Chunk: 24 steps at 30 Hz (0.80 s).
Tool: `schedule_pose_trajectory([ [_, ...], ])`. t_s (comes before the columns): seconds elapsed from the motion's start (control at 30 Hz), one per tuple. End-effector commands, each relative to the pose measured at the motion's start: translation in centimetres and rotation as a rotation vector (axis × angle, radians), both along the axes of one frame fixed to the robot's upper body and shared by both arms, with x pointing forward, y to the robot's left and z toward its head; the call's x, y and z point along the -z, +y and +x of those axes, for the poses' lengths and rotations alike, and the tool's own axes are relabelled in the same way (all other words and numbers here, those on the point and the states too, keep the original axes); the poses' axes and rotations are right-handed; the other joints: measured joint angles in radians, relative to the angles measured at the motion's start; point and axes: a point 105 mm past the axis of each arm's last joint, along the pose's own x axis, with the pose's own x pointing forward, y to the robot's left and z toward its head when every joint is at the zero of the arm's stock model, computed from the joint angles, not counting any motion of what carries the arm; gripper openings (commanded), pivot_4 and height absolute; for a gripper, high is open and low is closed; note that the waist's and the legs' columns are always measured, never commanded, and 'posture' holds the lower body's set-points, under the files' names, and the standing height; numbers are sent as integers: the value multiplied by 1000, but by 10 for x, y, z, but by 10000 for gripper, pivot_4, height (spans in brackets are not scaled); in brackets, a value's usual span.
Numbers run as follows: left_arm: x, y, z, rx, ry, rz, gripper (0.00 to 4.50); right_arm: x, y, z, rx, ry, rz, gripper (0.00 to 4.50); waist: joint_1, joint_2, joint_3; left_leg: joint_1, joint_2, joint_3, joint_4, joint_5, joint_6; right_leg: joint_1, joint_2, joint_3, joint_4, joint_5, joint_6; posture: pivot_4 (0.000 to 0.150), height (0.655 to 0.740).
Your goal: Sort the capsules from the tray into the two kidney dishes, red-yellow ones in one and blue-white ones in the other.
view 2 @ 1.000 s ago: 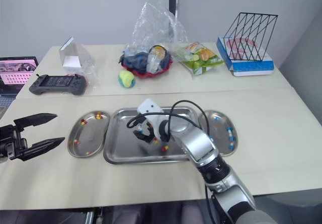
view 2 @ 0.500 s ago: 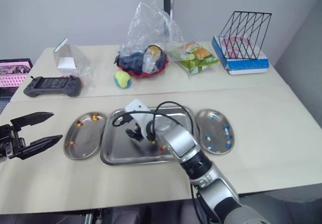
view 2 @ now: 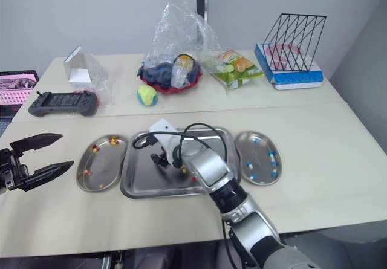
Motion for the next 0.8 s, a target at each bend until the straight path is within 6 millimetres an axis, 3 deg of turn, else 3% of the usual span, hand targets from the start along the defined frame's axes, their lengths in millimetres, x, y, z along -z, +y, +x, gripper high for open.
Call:
schedule_pose_trajectory([
  [0.03, -6, 1, -4, 2, -24, 53, 45000, -11, 6, 0, -7, -29, 32, 35198, -1, 0, 0, 0, 0, 0, 0, 0, 0, 0, 0, 0, 0, 0, 0, 1500, 7400],
  [0.3, -3, 3, -5, 4, 3, 77, 45000, -4, 8, -1, -1, 2, 31, 35198, -1, 0, 0, 0, 0, 0, 0, 0, 0, 0, 0, 0, 0, 0, 0, 1500, 7400],
  [0.33, -2, 4, -5, 2, 7, 82, 45000, -3, 7, -1, 2, 6, 30, 29720, -1, 0, 0, 0, 0, 0, 0, 0, 0, 0, 0, 0, 0, 0, 0, 1500, 7400],
  [0.43, 2, 4, -5, -1, 19, 95, 45000, -2, 7, 0, 5, 10, 29, 20130, -1, 0, 0, 0, 0, 0, 0, 0, 0, 0, 0, 0, 0, 0, 0, 1500, 7400],
  [0.8, 15, 6, -7, -16, 46, 106, 45000, 1, 8, -2, 4, 28, 32, 20130, -2, 0, 0, 0, 0, 0, -1, 0, 0, -1, 0, 0, 0, 0, 0, 1500, 7400],
])
